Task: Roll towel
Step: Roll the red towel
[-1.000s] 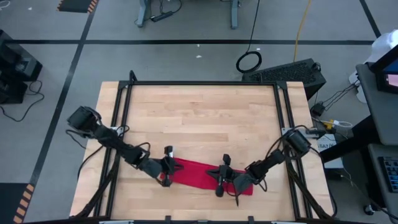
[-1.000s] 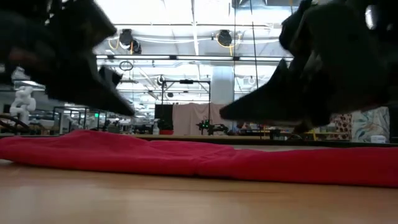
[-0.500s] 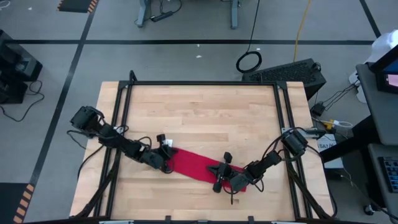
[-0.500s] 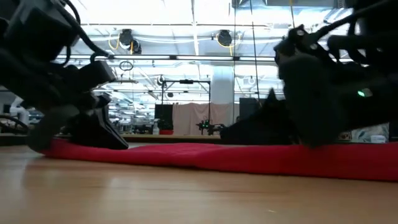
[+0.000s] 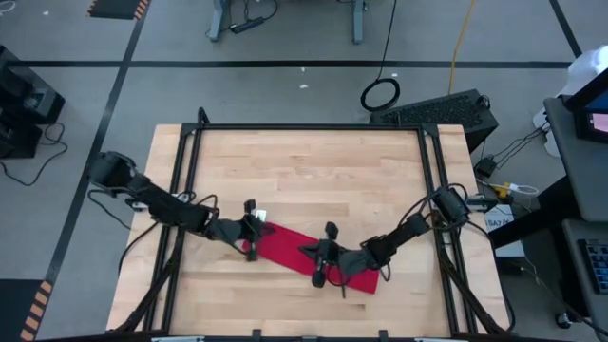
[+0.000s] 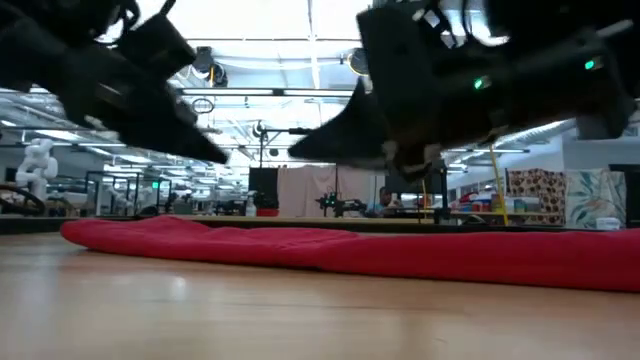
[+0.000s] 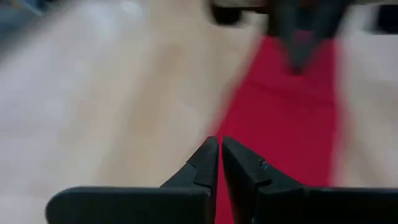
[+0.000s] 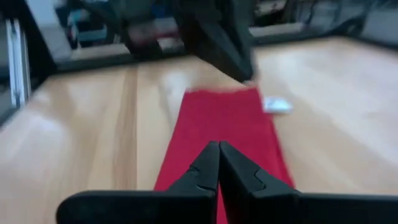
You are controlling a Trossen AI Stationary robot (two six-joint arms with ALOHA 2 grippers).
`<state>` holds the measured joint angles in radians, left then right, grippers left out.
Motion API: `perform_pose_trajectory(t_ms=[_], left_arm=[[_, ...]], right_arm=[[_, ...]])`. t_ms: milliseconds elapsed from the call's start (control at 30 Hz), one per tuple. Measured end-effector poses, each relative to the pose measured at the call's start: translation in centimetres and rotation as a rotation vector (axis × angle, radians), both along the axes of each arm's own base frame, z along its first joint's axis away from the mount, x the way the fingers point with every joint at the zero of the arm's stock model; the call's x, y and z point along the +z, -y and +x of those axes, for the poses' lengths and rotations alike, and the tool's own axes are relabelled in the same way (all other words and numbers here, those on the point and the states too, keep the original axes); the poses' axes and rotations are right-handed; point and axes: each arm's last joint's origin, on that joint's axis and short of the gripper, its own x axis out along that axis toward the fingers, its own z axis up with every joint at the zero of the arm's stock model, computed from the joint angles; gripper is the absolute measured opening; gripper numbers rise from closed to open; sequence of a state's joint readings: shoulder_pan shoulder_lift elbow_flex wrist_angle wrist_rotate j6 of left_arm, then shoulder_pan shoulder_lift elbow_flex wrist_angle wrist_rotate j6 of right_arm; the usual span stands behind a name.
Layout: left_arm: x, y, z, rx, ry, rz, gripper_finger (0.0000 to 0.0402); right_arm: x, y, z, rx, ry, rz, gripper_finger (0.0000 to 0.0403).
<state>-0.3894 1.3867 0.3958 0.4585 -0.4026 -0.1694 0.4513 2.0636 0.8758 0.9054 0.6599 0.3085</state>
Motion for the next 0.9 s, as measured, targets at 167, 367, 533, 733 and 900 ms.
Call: perform_pose_trajectory(t_ms=[167,367,533,733,900], left_arm=[[-1.0,1.7,-1.9,-0.062,-0.181,-0.177,0.0028],[-2.9,1.1,-3.0,0.067,-0.345,-0.095,0.0028],[-4.2,-0.3,-3.1,0.196,-0.364,0.021,0.0028],[-4.7,-3.0,-2.2,0.297,-0.33,0.265,0.0028],[-2.7,-5.8,0.6,0.391,-0.112,0.399,0.0028]], right_arm=[[-0.4,0.4,0.9,0.025,-0.116,0.006,0.0002],[-1.1,0.6,0.7,0.017,-0.19,-0.019,0.0002],[-1.2,0.3,0.5,0.046,-0.21,-0.018,0.0002],[-1.0,-0.9,-0.1,0.121,-0.226,-0.038,0.0002],[0.4,-1.2,-0.2,0.128,-0.201,-0.047,0.0002]])
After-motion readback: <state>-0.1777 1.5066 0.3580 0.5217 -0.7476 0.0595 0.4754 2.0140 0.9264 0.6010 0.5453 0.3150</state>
